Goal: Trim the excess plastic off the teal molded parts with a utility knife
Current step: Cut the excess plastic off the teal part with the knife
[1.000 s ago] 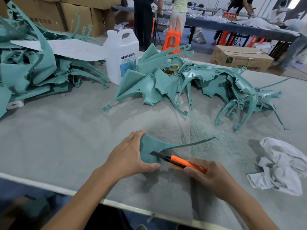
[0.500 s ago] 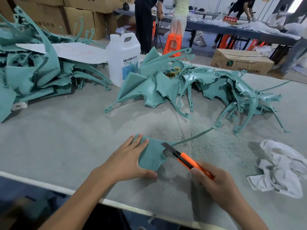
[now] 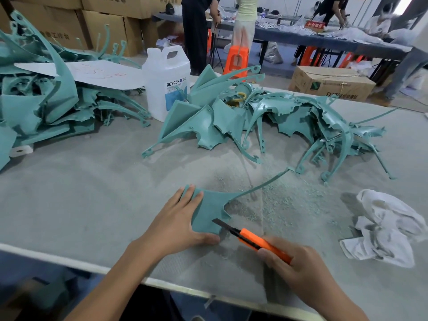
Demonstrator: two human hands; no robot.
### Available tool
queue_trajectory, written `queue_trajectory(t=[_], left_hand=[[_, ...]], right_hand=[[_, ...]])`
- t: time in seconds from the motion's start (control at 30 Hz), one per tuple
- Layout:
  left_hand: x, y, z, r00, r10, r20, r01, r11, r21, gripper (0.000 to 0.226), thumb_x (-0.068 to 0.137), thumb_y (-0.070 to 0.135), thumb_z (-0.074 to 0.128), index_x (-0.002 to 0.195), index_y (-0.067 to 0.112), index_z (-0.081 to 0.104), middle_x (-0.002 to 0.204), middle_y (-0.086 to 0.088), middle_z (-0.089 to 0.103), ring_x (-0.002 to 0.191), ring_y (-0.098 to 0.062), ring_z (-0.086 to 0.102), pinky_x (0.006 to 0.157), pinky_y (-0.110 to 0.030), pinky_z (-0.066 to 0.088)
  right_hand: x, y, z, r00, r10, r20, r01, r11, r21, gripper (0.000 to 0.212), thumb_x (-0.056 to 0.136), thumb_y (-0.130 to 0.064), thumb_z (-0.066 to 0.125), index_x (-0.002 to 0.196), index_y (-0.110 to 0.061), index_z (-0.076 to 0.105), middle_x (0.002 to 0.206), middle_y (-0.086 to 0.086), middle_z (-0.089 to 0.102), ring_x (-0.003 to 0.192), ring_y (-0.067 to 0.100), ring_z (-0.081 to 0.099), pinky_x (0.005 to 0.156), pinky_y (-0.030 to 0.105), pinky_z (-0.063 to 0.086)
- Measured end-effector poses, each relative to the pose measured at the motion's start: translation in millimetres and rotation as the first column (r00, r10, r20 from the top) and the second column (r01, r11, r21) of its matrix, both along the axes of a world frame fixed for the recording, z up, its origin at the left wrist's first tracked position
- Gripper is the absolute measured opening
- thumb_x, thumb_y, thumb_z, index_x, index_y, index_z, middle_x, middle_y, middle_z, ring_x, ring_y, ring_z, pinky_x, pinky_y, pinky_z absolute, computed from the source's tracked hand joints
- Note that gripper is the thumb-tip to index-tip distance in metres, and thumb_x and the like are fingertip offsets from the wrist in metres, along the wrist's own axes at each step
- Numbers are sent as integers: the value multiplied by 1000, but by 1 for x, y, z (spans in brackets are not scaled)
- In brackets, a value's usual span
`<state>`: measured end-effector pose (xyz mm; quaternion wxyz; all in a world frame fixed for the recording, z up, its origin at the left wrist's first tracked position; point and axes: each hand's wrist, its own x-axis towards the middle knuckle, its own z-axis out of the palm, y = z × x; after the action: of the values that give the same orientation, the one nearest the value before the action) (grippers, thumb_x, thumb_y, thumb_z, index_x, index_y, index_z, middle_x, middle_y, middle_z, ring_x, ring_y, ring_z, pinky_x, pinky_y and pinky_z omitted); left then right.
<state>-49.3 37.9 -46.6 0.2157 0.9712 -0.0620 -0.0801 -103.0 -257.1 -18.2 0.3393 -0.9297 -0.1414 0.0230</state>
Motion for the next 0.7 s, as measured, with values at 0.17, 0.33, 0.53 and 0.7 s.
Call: queue_trajectory(t=[0.17, 0.33, 0.53, 0.7], left_hand=[[-6, -2, 5, 1000, 17, -9, -17, 999, 38, 135, 53, 101, 45, 160, 33, -1, 164, 16, -19, 149, -5, -22, 121, -30, -2], [-23, 0, 9, 1000, -2, -5, 2, 993, 120, 136, 52, 107, 29, 160, 30, -2, 165, 11, -18, 150, -8, -19, 121, -31, -3], [-15, -12, 29, 992, 25, 121, -38, 993, 112, 90, 82, 89, 22, 150, 32, 35, 163, 8, 18, 148, -15, 8, 121, -36, 10], [3, -72, 35, 943, 102, 316, -20, 967, -253, 33, 102, 40, 48, 127, 23, 60, 133, 7, 59, 129, -15, 47, 112, -33, 32]], right_hand=[[-1, 1, -7, 991, -110, 70, 110, 994, 2, 38, 80, -71, 47, 111, -57, 65, 67, -16, 67, 63, 3, 63, 60, 20, 48], [-12, -15, -10, 960, -275, 52, 255, 937, 239, 25, 78, -62, 58, 102, -67, 60, 66, -11, 69, 54, 2, 62, 53, 16, 48], [-10, -32, -10, 837, -543, 65, 468, 773, 428, 48, 81, -81, 46, 102, -42, 65, 70, -7, 66, 54, 9, 58, 50, 29, 48], [7, -16, -24, 802, -597, 1, 479, 644, 596, 53, 86, -78, 47, 110, -31, 60, 69, 4, 61, 53, 13, 53, 47, 33, 45]])
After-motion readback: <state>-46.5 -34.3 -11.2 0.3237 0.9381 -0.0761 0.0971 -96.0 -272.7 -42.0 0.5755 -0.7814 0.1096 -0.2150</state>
